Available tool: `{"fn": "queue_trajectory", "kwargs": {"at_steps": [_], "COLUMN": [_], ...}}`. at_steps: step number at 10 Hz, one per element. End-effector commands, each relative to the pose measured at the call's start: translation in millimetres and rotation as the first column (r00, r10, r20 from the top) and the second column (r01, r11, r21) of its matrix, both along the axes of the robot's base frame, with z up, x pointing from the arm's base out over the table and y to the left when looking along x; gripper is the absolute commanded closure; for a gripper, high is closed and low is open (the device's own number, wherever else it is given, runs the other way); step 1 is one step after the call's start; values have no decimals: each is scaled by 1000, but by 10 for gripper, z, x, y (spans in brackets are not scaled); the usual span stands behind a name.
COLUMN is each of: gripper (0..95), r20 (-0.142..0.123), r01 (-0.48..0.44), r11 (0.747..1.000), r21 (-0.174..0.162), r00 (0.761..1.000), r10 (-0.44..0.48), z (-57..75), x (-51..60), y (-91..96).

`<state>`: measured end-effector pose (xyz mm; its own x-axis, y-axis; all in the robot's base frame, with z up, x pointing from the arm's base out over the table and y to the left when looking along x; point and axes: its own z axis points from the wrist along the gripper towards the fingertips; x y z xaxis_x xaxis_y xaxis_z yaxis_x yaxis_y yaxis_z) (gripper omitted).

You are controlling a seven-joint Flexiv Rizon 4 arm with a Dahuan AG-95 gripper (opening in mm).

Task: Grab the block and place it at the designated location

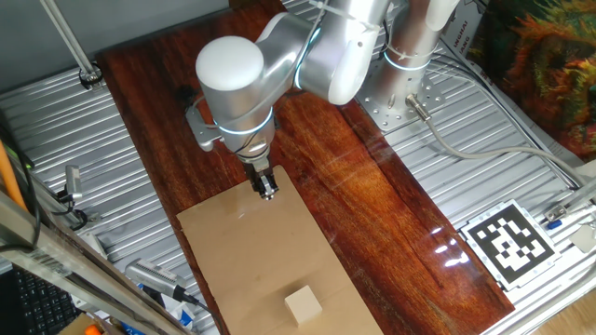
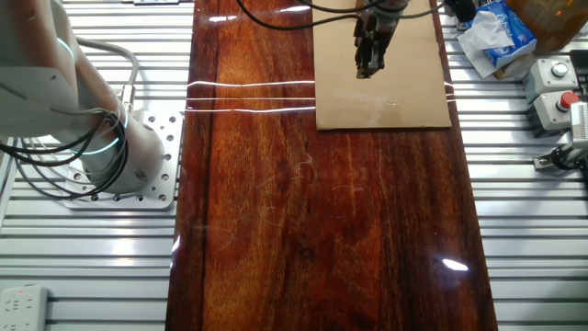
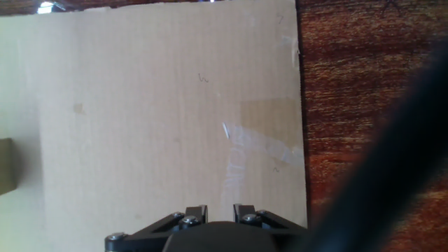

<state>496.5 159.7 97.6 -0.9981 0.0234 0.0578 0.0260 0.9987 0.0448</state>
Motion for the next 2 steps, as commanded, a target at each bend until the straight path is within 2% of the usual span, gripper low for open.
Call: {"fn": "queue_trajectory", "kwargs": {"at_steps": [1,2], "gripper": [760,760], "r20": [-4,-6], "r01": [1,-1], "r11": [1000,1000], "r21": [1,1], "r00": [1000,1000], "r10": [-1,1], "z": [1,1], "x": [-3,-3], "y": [1,1]}}
